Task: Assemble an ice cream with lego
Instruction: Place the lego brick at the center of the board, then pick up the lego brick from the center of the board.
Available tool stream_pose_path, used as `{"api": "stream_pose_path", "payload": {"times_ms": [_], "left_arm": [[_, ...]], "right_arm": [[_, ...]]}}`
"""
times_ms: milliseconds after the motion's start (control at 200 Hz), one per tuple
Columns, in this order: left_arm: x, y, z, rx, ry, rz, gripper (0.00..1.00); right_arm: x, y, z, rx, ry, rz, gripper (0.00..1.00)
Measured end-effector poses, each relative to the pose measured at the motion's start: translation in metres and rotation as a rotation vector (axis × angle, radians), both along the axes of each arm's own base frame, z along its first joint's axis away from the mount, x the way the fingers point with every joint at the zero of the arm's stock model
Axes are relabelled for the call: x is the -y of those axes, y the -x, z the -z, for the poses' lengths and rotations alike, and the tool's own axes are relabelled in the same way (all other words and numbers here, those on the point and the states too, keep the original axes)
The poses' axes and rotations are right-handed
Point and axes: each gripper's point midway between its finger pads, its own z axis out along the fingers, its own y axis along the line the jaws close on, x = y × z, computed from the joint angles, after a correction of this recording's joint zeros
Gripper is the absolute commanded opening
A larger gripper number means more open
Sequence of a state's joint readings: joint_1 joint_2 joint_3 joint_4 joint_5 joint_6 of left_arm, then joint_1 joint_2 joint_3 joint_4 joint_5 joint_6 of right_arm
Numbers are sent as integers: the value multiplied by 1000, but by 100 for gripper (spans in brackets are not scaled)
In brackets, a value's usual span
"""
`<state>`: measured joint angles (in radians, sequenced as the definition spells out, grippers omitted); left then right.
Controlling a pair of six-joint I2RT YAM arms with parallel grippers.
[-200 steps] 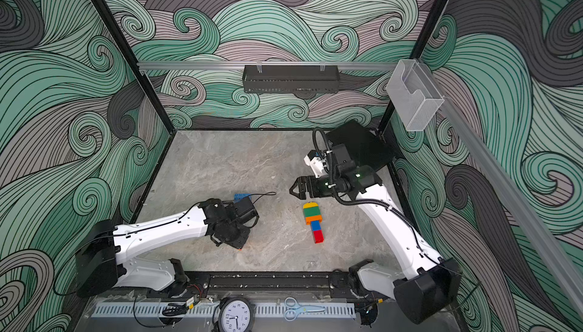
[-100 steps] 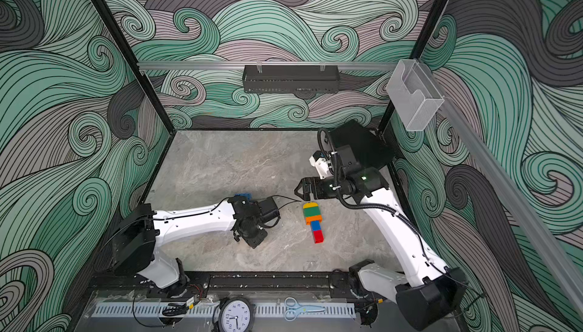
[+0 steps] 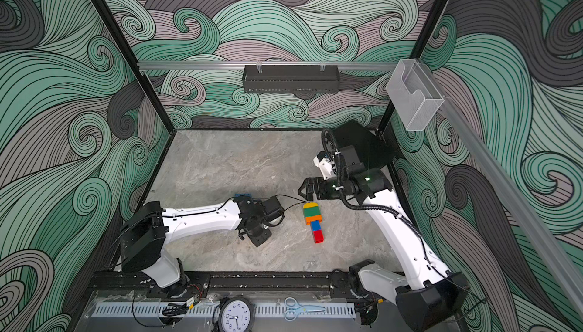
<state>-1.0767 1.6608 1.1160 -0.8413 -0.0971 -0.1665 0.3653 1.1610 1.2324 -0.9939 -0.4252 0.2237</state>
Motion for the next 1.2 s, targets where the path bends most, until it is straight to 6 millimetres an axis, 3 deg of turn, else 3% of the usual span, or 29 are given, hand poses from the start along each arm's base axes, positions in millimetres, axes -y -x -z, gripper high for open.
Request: {"api": "stream_pose_path", "payload": {"times_ms": [520,846,991,1201], "left_arm": [[-2,1,-8,26,-2,0,70],[-16,5,-76,117,162,-105,80],[-26,5,-102,151,204,-173,81],[-43,-1,-138,234,285,-263,84]], "right_arm": [[0,-1,-5,7,1,-5,99],[-4,-4,6,6,34,-42,99],[-24,6,16,28,73,-146,99],[-43,23,47,31,135,-287,99]]}}
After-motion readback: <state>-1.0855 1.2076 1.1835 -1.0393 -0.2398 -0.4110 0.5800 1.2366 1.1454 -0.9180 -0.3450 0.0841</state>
